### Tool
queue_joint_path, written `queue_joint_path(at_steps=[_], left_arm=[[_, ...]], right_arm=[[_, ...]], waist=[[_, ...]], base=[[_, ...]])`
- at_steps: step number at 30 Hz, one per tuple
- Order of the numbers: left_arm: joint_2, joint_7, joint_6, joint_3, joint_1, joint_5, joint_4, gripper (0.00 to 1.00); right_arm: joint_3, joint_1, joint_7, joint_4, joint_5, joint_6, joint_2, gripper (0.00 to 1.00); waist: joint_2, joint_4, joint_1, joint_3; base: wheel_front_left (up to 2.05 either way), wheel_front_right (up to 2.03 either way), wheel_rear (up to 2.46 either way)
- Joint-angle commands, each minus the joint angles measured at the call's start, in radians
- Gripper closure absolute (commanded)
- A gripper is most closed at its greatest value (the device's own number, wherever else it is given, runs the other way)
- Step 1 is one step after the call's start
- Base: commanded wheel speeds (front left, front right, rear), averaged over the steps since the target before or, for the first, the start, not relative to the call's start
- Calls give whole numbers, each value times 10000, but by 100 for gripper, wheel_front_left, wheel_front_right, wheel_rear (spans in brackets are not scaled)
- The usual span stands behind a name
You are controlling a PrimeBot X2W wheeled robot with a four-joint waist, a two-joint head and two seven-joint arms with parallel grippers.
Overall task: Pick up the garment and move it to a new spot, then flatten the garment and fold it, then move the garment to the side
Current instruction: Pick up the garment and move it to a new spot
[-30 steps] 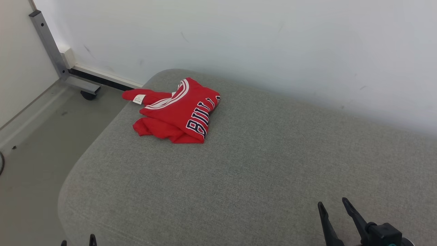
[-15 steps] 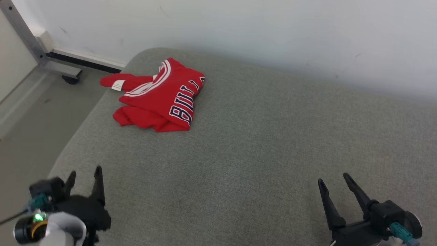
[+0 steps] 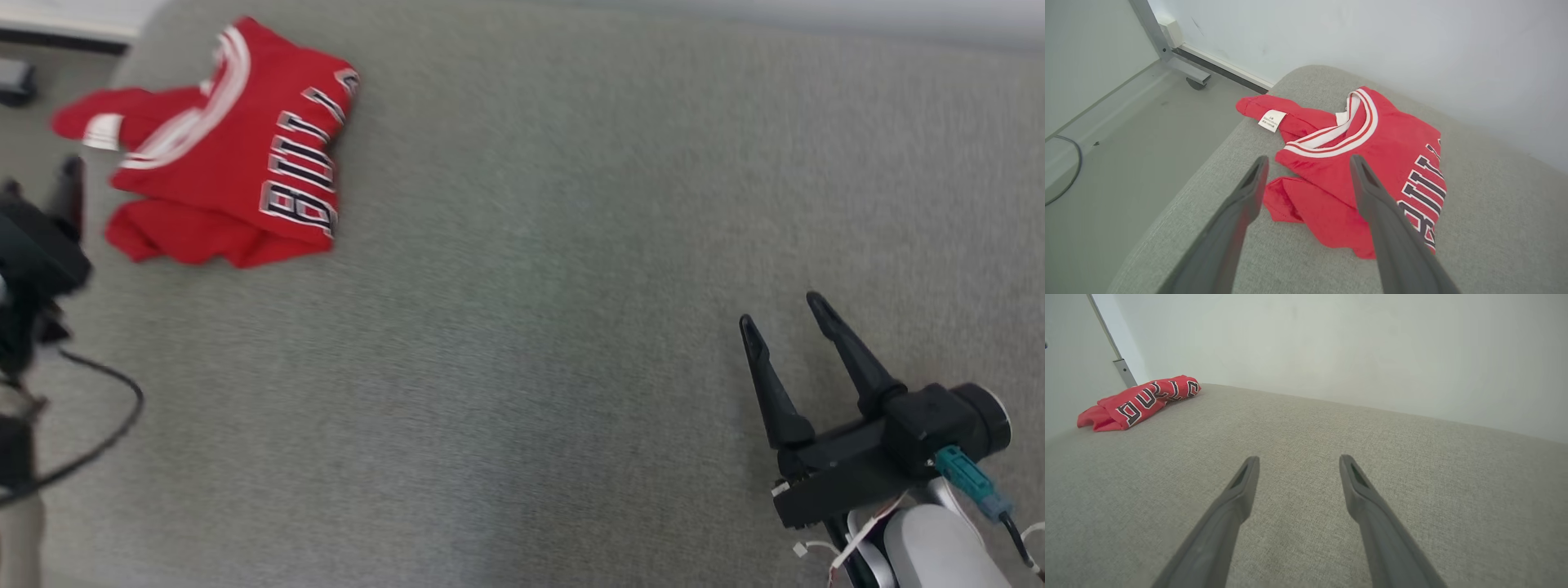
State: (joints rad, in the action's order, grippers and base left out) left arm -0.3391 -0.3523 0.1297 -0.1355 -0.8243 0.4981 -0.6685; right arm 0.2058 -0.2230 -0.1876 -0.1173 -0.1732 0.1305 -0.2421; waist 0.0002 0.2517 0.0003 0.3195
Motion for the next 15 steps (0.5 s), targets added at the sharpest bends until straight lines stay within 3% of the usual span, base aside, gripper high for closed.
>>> queue_joint_path(at_steps=[1,9,15], left_arm=[[-167,-508,-98,-107,-506,228,65,0],[-886,-2786,-773,-458,-1493,776,730,0],[-1236,-4789,-1683,-603,-1392,993,1826,0]], right_arm=[[23,-282,14,120,114,2,-40,0],[195,-802,-154,288,296,2,165,0],[418,-816,-338,-105,274,-12,383,0]], waist=[[-2,-1402,-3,2001],[-2,-1809,-3,2892],[-2,-2178,-3,3181]], base=[[0,0,0],[0,0,0],[0,0,0]])
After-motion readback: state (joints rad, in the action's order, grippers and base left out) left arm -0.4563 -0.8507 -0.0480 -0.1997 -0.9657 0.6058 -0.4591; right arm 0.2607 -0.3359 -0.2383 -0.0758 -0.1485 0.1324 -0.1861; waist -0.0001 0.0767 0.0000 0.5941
